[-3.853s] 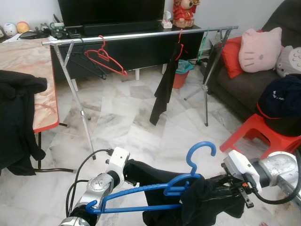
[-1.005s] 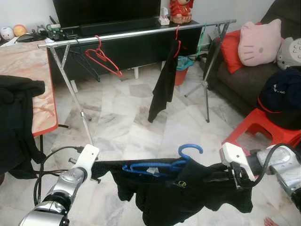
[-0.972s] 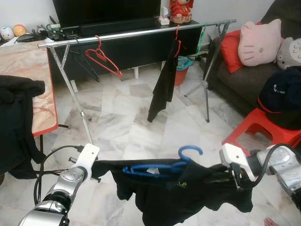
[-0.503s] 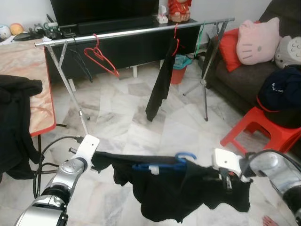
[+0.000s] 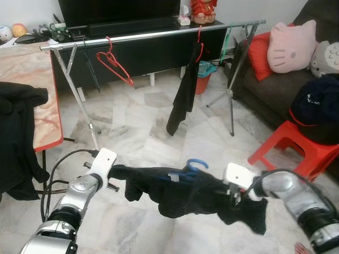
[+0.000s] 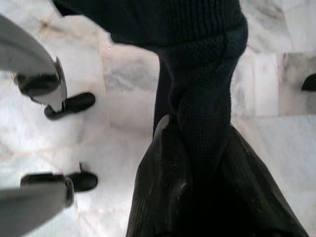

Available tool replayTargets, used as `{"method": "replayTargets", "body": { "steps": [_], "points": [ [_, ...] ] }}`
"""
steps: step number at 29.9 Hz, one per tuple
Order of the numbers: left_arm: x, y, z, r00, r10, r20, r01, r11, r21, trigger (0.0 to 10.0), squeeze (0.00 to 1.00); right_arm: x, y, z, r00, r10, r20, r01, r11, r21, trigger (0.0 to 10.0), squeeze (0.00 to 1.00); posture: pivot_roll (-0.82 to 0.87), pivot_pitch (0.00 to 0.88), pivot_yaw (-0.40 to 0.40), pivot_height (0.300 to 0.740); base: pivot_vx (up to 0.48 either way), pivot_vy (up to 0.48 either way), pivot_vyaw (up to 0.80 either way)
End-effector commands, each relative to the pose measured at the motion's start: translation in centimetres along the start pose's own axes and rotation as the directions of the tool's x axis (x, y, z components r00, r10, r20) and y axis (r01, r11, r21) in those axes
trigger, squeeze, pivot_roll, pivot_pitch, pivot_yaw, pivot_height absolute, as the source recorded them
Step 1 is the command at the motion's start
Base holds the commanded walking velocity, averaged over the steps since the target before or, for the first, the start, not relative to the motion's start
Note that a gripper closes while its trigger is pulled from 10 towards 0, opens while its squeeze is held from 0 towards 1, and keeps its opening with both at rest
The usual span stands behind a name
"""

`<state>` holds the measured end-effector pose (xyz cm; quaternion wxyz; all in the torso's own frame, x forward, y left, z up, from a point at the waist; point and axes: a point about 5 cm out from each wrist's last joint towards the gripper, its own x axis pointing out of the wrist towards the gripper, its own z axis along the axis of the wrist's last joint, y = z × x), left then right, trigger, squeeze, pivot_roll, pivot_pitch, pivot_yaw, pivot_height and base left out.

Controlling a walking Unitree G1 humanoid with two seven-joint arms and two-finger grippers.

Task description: Hang hanger

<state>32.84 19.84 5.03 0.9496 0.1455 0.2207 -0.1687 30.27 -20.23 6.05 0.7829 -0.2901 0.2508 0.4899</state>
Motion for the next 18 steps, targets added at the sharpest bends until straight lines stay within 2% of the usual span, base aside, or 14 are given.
{"method": "replayTargets", "body": {
  "steps": [1,5,6,7,9,12,14,15,18],
  "points": [
    [-0.1,0.2,0.3,1.000,-0.007,0.025,0.008,1.000,-0.016,10.0,0.00,-0.2,-0.5,0.1,0.999,-0.039,0.007,0.039,0.999,0.008,10.0,0.00,-0.01,0.000,-0.058,0.740,0.000,0.000,0.00],
    [-0.1,-0.7,0.8,0.995,-0.078,0.068,0.081,0.996,-0.033,10.0,0.00,0.8,-0.6,0.2,0.992,-0.122,-0.018,0.122,0.992,0.016,10.0,0.00,-0.01,0.000,-0.066,0.740,0.000,0.000,0.00],
    [-0.3,-1.5,0.7,0.987,-0.143,0.072,0.145,0.989,-0.014,10.0,0.00,1.3,-1.1,0.8,0.976,-0.216,0.013,0.215,0.975,0.054,10.0,0.00,-0.01,0.000,-0.066,0.740,0.000,0.000,0.00],
    [-0.4,-1.9,0.6,0.983,-0.171,0.072,0.173,0.985,-0.011,10.0,0.00,1.5,-1.4,1.2,0.966,-0.256,0.031,0.253,0.965,0.067,10.0,0.00,-0.01,0.000,-0.066,0.740,0.000,0.000,0.00],
    [-0.5,-2.3,0.4,0.975,-0.208,0.076,0.209,0.978,-0.005,10.0,0.00,1.7,-1.7,1.8,0.950,-0.309,0.047,0.305,0.950,0.069,10.0,0.00,-0.02,0.000,-0.061,0.740,0.000,0.000,0.00],
    [-0.7,-2.8,0.6,0.967,-0.235,0.100,0.237,0.971,-0.009,10.0,0.00,2.4,-2.0,1.9,0.924,-0.382,0.005,0.380,0.920,0.095,10.0,0.00,-0.02,0.000,-0.058,0.740,0.000,0.000,0.00],
    [-0.7,-3.1,0.9,0.962,-0.248,0.115,0.250,0.968,-0.009,10.0,0.00,3.3,-1.5,2.0,0.917,-0.398,-0.010,0.397,0.912,0.103,10.0,0.00,0.00,0.000,-0.057,0.740,0.000,0.000,0.00],
    [-0.7,-3.5,1.2,0.954,-0.271,0.128,0.273,0.962,0.003,10.0,0.00,4.3,-0.9,2.5,0.916,-0.401,0.009,0.397,0.910,0.124,10.0,0.00,0.00,0.000,-0.057,0.740,0.000,0.000,0.00],
    [-0.9,-3.6,1.7,0.949,-0.270,0.166,0.270,0.963,0.021,10.0,0.00,5.5,-0.1,2.8,0.917,-0.398,0.004,0.391,0.903,0.177,10.0,0.00,0.00,0.000,-0.057,0.740,0.000,0.000,0.00]
  ]
}}
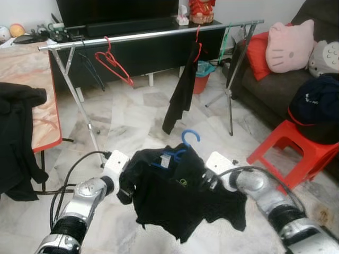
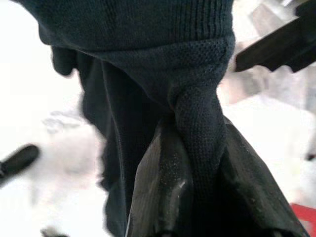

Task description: Hang hanger

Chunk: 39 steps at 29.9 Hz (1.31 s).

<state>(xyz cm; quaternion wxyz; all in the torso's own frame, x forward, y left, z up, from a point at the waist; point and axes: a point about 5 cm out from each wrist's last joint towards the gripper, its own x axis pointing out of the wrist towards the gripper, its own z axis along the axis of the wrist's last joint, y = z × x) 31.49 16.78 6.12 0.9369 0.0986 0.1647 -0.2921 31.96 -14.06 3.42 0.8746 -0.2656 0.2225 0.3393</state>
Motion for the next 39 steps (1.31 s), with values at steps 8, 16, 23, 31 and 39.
{"method": "replayTargets", "body": {
  "steps": [8,16,23,31,39],
  "points": [
    [0.1,0.4,1.7,0.992,0.079,0.097,-0.080,0.997,0.004,10.0,0.00,0.6,1.9,-1.3,0.992,0.068,-0.105,-0.067,0.998,0.015,10.0,0.00,0.02,0.000,-0.051,0.740,0.000,0.000,0.00],
    [0.0,1.4,2.7,0.968,0.200,0.150,-0.201,0.980,-0.006,10.0,0.00,0.7,3.8,-1.8,0.979,0.185,-0.079,-0.180,0.981,0.068,10.0,0.00,0.03,0.000,-0.045,0.740,0.000,0.000,0.00],
    [0.0,2.1,2.5,0.954,0.271,0.130,-0.273,0.962,-0.006,10.0,0.00,0.5,3.4,-1.7,0.976,0.205,-0.072,-0.200,0.977,0.069,10.0,0.00,0.02,0.000,-0.039,0.740,0.000,0.000,0.00],
    [-1.4,5.6,2.4,0.834,0.544,0.091,-0.534,0.838,-0.116,10.0,0.00,-0.1,4.4,-2.3,0.941,0.332,-0.068,-0.332,0.943,0.005,10.0,0.00,0.03,0.000,-0.040,0.740,0.000,0.000,0.00],
    [-1.7,5.0,2.7,0.867,0.473,0.157,-0.450,0.879,-0.159,10.0,0.00,0.0,1.3,-3.2,0.981,-0.063,-0.186,0.060,0.998,-0.020,10.0,0.00,0.03,0.000,-0.038,0.740,0.000,0.000,0.00]
  ]
}}
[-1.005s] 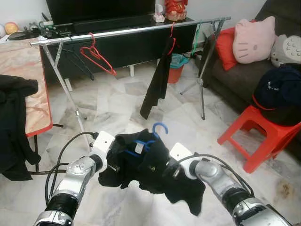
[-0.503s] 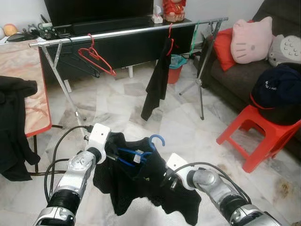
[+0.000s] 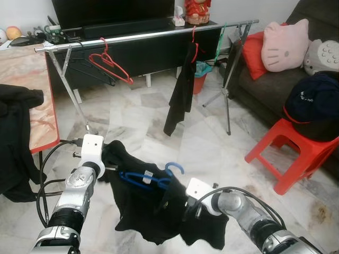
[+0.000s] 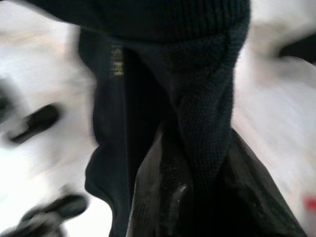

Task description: Hang hanger

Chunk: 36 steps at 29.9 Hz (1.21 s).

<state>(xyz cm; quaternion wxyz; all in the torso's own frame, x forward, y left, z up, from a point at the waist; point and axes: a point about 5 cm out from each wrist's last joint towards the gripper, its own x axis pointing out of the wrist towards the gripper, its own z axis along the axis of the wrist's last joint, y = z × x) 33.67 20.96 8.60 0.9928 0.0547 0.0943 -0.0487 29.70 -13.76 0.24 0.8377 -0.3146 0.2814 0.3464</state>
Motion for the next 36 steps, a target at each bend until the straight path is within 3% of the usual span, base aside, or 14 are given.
{"method": "replayTargets", "body": {
  "steps": [1,4,9,14,17,18,19,20,23,24,26,31,36],
  "points": [
    [-0.2,-0.1,1.0,0.997,-0.023,0.068,0.023,1.000,-0.004,10.0,0.00,-0.4,-1.5,-0.7,0.992,-0.112,-0.052,0.116,0.991,0.068,10.0,0.00,0.03,0.000,-0.038,0.740,0.000,0.000,0.00],
    [-0.4,-0.4,0.9,0.996,-0.047,0.072,0.047,0.999,-0.007,10.0,0.00,-0.4,-1.9,-0.6,0.985,-0.160,-0.056,0.164,0.984,0.068,10.0,0.00,0.04,0.000,-0.040,0.740,0.000,0.000,0.00],
    [-0.6,-1.0,0.7,0.991,-0.106,0.079,0.107,0.994,-0.010,10.0,0.00,-0.3,-2.7,0.5,0.962,-0.274,-0.014,0.273,0.952,0.142,10.0,0.00,0.04,0.000,-0.040,0.740,0.000,0.000,0.00],
    [-0.7,-2.0,1.2,0.978,-0.176,0.113,0.180,0.983,-0.022,10.0,0.00,-0.2,-3.0,0.6,0.940,-0.337,-0.052,0.341,0.928,0.150,10.0,0.00,0.04,0.000,-0.039,0.740,0.000,0.000,0.00],
    [-0.9,-3.0,1.3,0.961,-0.248,0.125,0.253,0.967,-0.026,10.0,0.00,-0.4,-3.6,0.8,0.913,-0.403,-0.060,0.407,0.894,0.186,10.0,0.00,0.04,0.000,-0.039,0.740,0.000,0.000,0.00],
    [-1.1,-3.5,1.3,0.951,-0.279,0.132,0.285,0.958,-0.034,10.0,0.48,-0.4,-3.9,1.0,0.904,-0.422,-0.061,0.426,0.883,0.198,10.0,0.00,0.04,0.000,-0.039,0.740,0.000,0.000,0.00],
    [-1.2,-3.7,1.4,0.945,-0.298,0.137,0.306,0.951,-0.039,10.0,0.48,-0.4,-4.0,1.0,0.900,-0.432,-0.061,0.435,0.877,0.204,10.0,0.00,0.04,0.000,-0.039,0.740,0.000,0.000,0.00],
    [-1.3,-4.2,1.3,0.933,-0.330,0.142,0.339,0.940,-0.047,10.0,1.00,-0.5,-4.1,1.1,0.895,-0.443,-0.062,0.445,0.871,0.209,10.0,0.00,0.04,0.000,-0.039,0.740,0.000,0.000,0.00],
    [-1.7,-5.1,1.2,0.910,-0.389,0.143,0.399,0.916,-0.048,10.0,1.00,-0.5,-4.2,1.3,0.884,-0.463,-0.059,0.464,0.857,0.226,10.0,0.00,0.04,0.000,-0.039,0.740,0.000,0.000,0.00],
    [-2.2,-6.0,1.0,0.878,-0.461,0.131,0.469,0.882,-0.038,10.0,1.00,-0.7,-5.0,2.4,0.853,-0.522,-0.013,0.507,0.822,0.258,10.0,0.00,0.04,0.000,-0.039,0.740,0.000,0.000,0.00],
    [-2.4,-6.4,1.0,0.862,-0.491,0.125,0.498,0.866,-0.034,10.0,1.00,-0.8,-5.4,3.0,0.838,-0.546,0.009,0.523,0.807,0.273,10.0,0.00,0.04,0.000,-0.039,0.740,0.000,0.000,0.00],
    [-2.9,-7.2,0.7,0.821,-0.563,0.097,0.567,0.824,-0.022,10.0,1.00,-0.7,-5.9,4.6,0.828,-0.556,0.073,0.522,0.812,0.261,10.0,0.00,0.05,0.000,-0.041,0.740,0.000,0.000,0.00],
    [-2.9,-6.7,0.5,0.846,-0.528,0.081,0.530,0.848,-0.011,10.0,1.00,-0.9,-6.3,5.6,0.796,-0.592,0.126,0.557,0.798,0.231,10.0,0.00,0.05,0.000,-0.043,0.740,0.000,0.000,0.00]
  ]
}}
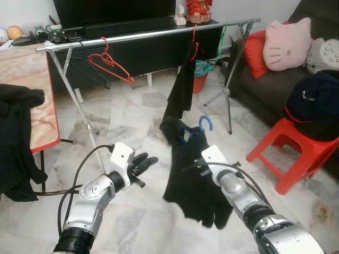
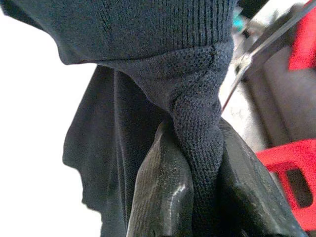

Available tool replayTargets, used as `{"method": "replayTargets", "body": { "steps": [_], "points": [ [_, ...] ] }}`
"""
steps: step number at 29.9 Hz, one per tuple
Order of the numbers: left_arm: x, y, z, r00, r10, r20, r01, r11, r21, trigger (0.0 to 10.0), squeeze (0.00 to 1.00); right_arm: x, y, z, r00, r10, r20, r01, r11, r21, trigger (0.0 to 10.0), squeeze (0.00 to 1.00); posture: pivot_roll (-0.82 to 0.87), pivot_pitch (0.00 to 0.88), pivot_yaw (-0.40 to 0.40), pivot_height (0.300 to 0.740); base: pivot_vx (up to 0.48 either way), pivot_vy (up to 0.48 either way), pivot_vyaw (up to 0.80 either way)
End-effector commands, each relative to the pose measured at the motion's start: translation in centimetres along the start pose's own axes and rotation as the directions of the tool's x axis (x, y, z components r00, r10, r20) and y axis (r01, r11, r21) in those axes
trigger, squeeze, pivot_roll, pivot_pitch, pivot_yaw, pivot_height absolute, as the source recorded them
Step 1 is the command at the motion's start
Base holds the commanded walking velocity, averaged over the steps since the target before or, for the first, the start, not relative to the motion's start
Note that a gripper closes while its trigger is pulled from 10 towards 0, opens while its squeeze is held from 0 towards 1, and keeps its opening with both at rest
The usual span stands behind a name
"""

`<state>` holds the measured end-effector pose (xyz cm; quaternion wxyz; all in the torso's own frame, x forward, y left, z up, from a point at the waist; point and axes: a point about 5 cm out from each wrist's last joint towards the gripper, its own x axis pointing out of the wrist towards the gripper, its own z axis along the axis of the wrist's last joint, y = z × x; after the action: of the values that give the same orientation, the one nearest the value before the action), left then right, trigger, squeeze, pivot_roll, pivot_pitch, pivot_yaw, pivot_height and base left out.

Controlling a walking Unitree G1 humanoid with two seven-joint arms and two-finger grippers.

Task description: Hang hanger

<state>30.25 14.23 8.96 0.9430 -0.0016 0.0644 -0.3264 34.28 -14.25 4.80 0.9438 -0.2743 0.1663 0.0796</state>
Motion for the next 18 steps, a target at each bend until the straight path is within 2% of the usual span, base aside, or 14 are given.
{"method": "replayTargets", "body": {
  "steps": [1,5,6,7,12,17,18],
  "points": [
    [-0.3,0.3,0.0,1.000,0.017,-0.018,-0.017,1.000,0.021,10.0,1.00,0.4,-0.6,2.1,0.995,-0.038,0.092,0.038,0.999,0.002,10.0,0.00,0.05,0.000,-0.043,0.740,0.000,0.000,0.00],
    [-0.4,0.8,0.1,0.997,0.078,-0.020,-0.076,0.994,0.074,10.0,1.00,0.3,-0.4,2.3,0.992,-0.010,0.127,0.012,1.000,-0.016,10.0,0.00,0.05,0.000,-0.043,0.740,0.000,0.000,0.00],
    [-0.4,1.0,0.2,0.995,0.096,-0.016,-0.095,0.993,0.074,10.0,0.16,0.2,-0.1,2.3,0.990,0.027,0.136,-0.024,0.999,-0.025,10.0,0.00,0.05,0.000,-0.043,0.740,0.000,0.000,0.00],
    [-0.5,1.6,0.4,0.991,0.136,-0.007,-0.135,0.988,0.075,10.0,0.00,0.1,0.1,2.3,0.986,0.071,0.153,-0.063,0.997,-0.055,10.0,0.00,0.05,0.000,-0.043,0.740,0.000,0.000,0.00],
    [-1.4,3.4,1.5,0.973,0.230,0.032,-0.232,0.967,0.109,10.0,0.00,-0.1,-0.5,1.9,0.975,0.146,0.167,-0.126,0.984,-0.126,10.0,0.00,0.04,0.000,-0.041,0.740,0.000,0.000,0.00],
    [-2.2,4.0,2.0,0.975,0.221,0.026,-0.223,0.960,0.167,10.0,0.00,-0.4,-1.5,1.0,0.958,0.238,0.161,-0.209,0.962,-0.177,10.0,0.00,0.05,0.000,-0.045,0.740,0.000,0.000,0.00],
    [-2.6,4.1,2.1,0.979,0.204,0.016,-0.204,0.962,0.184,10.0,0.00,-0.6,-1.9,0.7,0.943,0.289,0.164,-0.259,0.949,-0.180,10.0,0.00,0.05,0.000,-0.045,0.740,0.000,0.000,0.00]
  ]
}}
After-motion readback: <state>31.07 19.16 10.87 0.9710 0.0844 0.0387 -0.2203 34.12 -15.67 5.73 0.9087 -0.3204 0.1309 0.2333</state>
